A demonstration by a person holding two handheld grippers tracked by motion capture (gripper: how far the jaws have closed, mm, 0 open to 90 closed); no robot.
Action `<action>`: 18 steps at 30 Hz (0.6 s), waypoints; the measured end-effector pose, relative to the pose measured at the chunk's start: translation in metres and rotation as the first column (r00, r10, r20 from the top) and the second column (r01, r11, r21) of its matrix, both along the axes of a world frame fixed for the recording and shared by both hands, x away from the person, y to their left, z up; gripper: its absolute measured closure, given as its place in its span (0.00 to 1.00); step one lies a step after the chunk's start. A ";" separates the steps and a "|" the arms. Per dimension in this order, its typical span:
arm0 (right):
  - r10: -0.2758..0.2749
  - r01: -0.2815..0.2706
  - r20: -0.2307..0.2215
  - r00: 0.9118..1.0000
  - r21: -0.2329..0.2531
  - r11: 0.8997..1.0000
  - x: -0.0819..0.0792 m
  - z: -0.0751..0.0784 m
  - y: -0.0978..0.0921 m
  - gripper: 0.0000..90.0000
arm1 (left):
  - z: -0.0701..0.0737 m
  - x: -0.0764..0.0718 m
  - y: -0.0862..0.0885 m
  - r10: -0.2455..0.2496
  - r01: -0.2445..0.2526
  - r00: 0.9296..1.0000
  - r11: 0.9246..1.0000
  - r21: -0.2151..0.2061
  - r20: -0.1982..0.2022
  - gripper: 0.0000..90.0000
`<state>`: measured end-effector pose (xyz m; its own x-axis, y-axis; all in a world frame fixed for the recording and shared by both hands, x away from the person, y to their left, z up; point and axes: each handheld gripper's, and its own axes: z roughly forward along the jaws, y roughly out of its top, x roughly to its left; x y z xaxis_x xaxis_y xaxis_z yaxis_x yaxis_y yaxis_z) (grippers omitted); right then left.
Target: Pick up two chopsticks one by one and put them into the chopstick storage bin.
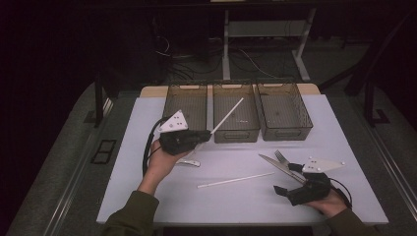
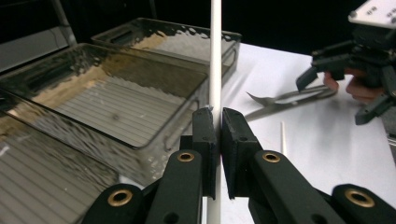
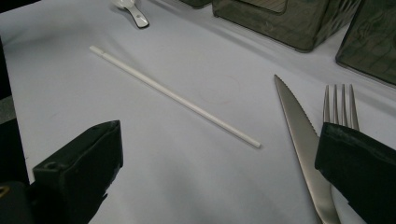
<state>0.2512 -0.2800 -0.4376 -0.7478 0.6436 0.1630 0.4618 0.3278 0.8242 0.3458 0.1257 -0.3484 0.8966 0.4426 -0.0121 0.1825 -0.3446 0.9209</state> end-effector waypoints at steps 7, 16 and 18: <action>-0.003 0.003 0.010 1.000 0.002 1.000 0.000 0.000 -0.001 0.01 | 0.009 0.018 0.007 0.044 -0.044 0.999 0.999 -0.007 -0.007 0.93; -0.007 0.007 0.009 1.000 0.008 1.000 0.000 0.001 -0.002 0.01 | 0.028 0.047 0.012 0.090 -0.090 0.996 0.996 0.029 0.004 0.93; -0.006 0.006 0.009 1.000 0.009 1.000 0.000 0.001 -0.002 0.01 | 0.033 0.054 0.012 0.101 -0.101 0.995 0.994 0.039 0.010 0.93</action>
